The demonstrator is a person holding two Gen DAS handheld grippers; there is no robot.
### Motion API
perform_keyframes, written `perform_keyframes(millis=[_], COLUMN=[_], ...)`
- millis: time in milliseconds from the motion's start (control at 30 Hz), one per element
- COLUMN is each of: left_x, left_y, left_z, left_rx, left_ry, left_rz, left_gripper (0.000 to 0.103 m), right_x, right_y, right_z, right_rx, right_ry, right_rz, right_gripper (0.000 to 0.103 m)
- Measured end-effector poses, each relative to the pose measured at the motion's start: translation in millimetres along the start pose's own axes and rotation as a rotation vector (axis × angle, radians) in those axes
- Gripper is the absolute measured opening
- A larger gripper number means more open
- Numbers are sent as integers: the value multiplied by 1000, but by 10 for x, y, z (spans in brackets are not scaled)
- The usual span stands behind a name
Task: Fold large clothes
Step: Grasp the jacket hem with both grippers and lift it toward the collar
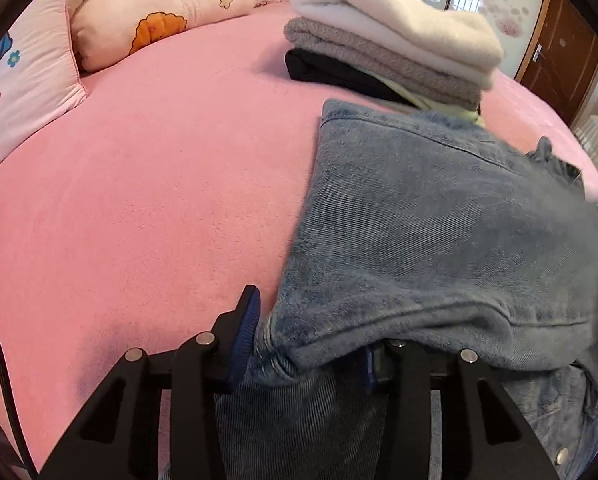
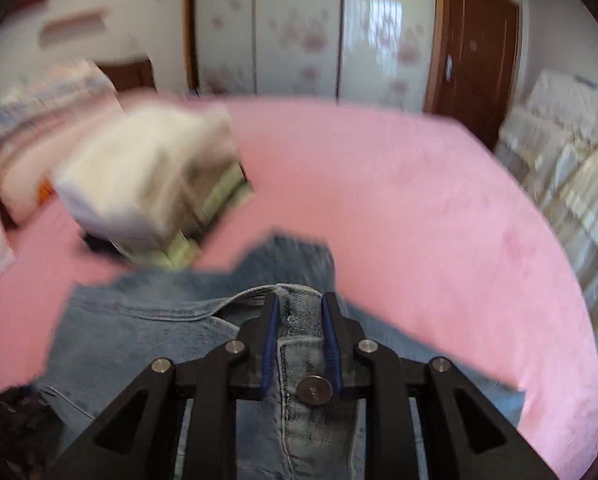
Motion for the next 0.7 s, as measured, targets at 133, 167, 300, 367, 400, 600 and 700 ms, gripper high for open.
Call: perform_keyframes(millis=[133,167,300,367,400,600,700], left_x=[2,27,193,235,222,-69,-146], left_y=[-29,-39,-25,21,45,64,24], left_z=[31,64,208,259,274,214,113], left_rx=[28,38,41,32,25,-44,-45], left_ry=[36,55,69,67,60,-42,-99], left_rz=[-61,-76,-83,-91,-104,-243,-282], left_gripper=[43,43,48,52,52,53,29], right_x=[-302,-385,-563,-579,-610,-640,-571], right_y=[336,376,588,754,842,1132,1123], right_z=[-148,-80,212,309,339,193,151], right_rx=[75,74,93,130,147,192,159], right_ry=[22,4,-59,-86,-107,-110,-133], right_rz=[-166,-214,-318,-352,-380,-453,-467], right_gripper=[24,28,43,43,43,43,43])
Point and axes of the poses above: each gripper's, at about its wrist camera, not at the fingertips, and z roughly against the way its jaws point, x to its left, y to its underside, the point moved 2 cm from there along -z, roughly the way its jaws point, and after that the axes turned 15 degrees about -x, right-handed, at the moved point
